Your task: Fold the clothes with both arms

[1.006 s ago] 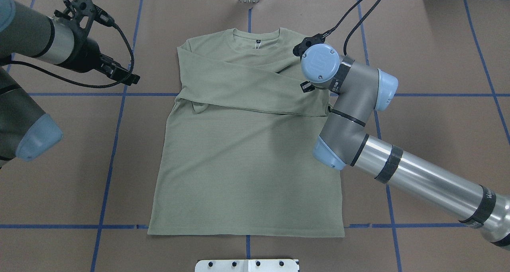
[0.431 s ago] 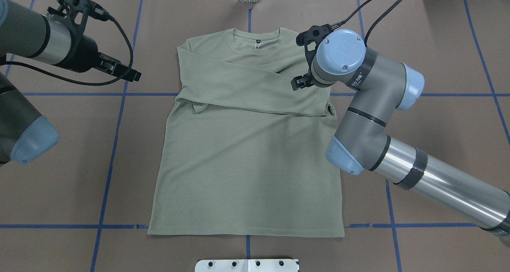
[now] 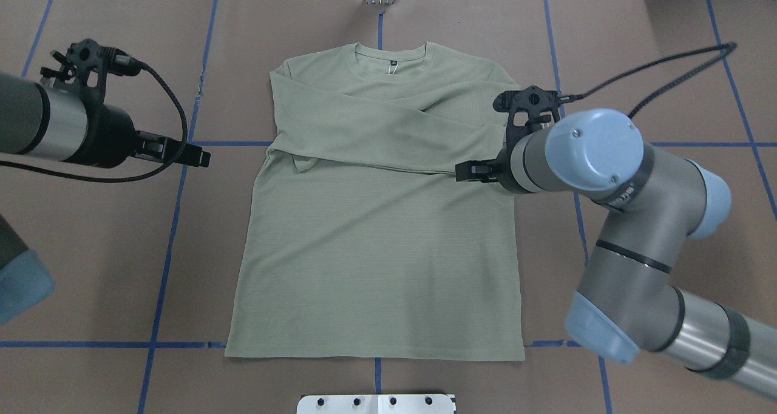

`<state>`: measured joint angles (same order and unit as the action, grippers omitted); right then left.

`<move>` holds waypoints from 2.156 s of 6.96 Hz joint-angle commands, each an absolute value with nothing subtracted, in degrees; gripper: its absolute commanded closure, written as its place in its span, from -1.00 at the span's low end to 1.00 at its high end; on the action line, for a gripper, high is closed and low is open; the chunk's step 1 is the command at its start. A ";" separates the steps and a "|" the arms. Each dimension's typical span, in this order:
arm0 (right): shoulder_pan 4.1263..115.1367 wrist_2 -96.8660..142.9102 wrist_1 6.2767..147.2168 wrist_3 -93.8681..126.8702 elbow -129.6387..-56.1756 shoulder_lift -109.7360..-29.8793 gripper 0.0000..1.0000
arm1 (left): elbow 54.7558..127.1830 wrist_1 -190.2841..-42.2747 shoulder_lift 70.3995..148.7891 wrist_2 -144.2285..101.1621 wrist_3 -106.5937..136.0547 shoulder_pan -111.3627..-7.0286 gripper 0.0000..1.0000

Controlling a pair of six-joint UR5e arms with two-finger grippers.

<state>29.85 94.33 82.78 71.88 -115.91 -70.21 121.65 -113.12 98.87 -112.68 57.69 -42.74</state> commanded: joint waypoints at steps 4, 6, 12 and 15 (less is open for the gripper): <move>5.47 71.73 63.31 99.73 -127.18 -92.00 -0.92 | 121.40 -130.78 85.96 -83.36 97.41 -10.15 -0.48; 3.96 69.26 63.37 101.34 -127.09 -92.11 -0.90 | 116.91 -132.53 86.40 -78.95 101.95 -5.20 -0.37; 3.08 68.38 63.37 101.42 -126.91 -92.11 -0.92 | 116.72 -132.63 85.87 -79.01 101.78 -2.90 -0.37; 2.29 67.59 63.37 101.69 -126.91 -92.11 -0.92 | 115.84 -132.63 85.87 -79.10 101.78 -2.46 -0.37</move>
